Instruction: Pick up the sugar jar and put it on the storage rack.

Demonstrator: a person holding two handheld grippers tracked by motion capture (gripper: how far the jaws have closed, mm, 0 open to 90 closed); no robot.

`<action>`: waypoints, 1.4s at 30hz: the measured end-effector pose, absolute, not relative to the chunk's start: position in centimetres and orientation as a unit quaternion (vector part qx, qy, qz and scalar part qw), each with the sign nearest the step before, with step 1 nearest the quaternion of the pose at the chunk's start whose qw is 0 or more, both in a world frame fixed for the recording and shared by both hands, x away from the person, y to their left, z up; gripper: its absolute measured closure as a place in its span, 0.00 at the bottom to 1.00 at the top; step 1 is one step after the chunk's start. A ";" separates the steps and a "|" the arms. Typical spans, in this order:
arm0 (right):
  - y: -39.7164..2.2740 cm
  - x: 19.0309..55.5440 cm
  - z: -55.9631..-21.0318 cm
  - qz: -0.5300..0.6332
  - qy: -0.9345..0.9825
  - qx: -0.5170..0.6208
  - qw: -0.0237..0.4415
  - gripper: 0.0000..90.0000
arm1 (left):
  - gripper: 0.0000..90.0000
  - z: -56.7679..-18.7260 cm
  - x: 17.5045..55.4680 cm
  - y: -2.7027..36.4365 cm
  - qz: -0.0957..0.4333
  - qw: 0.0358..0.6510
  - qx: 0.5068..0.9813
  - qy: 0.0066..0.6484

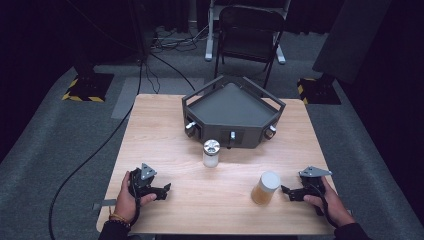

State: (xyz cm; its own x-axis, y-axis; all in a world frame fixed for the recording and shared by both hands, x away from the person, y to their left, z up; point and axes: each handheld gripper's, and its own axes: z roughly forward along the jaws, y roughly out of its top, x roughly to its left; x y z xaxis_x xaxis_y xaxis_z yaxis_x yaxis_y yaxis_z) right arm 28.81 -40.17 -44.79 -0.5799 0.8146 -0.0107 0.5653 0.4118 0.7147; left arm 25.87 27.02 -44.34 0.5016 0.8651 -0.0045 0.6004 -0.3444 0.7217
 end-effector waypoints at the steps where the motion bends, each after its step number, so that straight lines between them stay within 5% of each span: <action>1: -40.2 28.8 -44.8 0.342 0.820 0.421 0.182 0.00 | 0.01 -44.3 25.8 27.0 0.195 0.343 0.797 0.458; 42: -40.2 28.9 -44.8 0.343 0.821 0.420 0.181 0.00 | 0.01 -42.6 27.9 22.3 0.207 0.375 0.812 0.396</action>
State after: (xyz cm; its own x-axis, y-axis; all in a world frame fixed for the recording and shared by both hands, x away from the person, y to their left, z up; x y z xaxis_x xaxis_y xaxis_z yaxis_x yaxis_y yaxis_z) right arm 28.85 -40.18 -44.79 -0.5819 0.8132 -0.0104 0.5645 0.4131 0.7146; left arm 27.88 22.31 -42.59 0.6000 0.7990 0.0386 0.4886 -0.4043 0.7732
